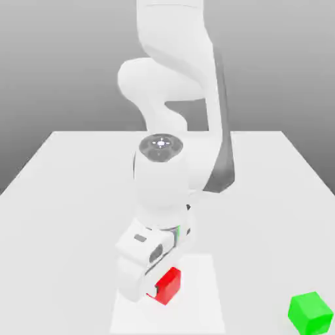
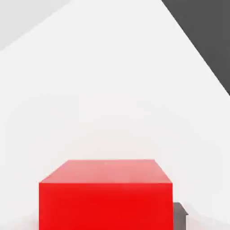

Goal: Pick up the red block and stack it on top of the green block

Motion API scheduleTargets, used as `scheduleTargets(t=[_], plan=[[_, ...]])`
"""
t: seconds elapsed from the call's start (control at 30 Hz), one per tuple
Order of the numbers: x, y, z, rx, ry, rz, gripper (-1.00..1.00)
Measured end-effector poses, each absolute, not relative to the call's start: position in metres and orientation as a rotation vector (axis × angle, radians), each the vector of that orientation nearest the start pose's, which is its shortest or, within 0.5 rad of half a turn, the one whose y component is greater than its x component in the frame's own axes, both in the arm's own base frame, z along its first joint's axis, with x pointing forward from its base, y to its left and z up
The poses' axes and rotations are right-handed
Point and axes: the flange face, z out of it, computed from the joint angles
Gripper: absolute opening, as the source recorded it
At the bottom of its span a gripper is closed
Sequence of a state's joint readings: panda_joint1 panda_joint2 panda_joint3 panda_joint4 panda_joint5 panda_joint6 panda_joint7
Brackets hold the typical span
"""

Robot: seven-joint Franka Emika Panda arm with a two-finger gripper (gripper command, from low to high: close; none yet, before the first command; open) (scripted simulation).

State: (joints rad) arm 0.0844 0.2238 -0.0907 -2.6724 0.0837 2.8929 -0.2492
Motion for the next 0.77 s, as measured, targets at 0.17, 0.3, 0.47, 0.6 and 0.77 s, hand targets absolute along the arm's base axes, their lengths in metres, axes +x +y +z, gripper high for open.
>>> scheduleTargets(t=[0.17,0.3,0.47,0.6,0.77], plan=[[0.419,0.007,0.209,-3.130,-0.279,0.004,-1.00],[0.452,0.084,0.222,-3.128,-0.334,0.008,-1.00],[0.471,0.202,0.239,-3.119,-0.396,0.005,-1.00],[0.471,0.252,0.215,-3.114,-0.417,0.002,-1.00],[0.470,0.255,0.189,-3.113,-0.419,0.002,1.00]])
